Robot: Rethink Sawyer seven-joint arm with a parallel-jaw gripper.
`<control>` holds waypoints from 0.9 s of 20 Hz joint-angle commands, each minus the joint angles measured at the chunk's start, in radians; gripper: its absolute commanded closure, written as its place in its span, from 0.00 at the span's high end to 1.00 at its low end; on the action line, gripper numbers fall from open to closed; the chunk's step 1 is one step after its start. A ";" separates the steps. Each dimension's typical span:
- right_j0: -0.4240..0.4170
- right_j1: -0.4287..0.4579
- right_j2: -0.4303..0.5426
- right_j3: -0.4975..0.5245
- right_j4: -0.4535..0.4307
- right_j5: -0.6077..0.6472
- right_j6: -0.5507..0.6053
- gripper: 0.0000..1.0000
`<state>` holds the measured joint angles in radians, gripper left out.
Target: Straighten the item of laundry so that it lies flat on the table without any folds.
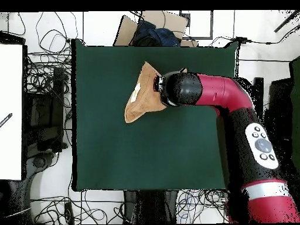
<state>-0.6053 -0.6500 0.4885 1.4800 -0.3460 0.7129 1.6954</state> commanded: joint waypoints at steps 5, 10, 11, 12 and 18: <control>-0.096 -0.157 0.038 0.429 -0.014 -0.246 0.057 0.00; -0.137 -0.144 0.066 0.485 -0.027 -0.328 0.042 0.00; -0.147 -0.153 0.070 0.507 -0.025 -0.343 0.047 0.00; -0.152 -0.163 0.069 0.524 -0.022 -0.346 0.050 0.00; -0.128 -0.263 -0.012 0.607 -0.102 -0.438 0.067 0.00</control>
<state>-0.7630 -0.8115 0.4844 1.8974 -0.3577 0.3663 1.6954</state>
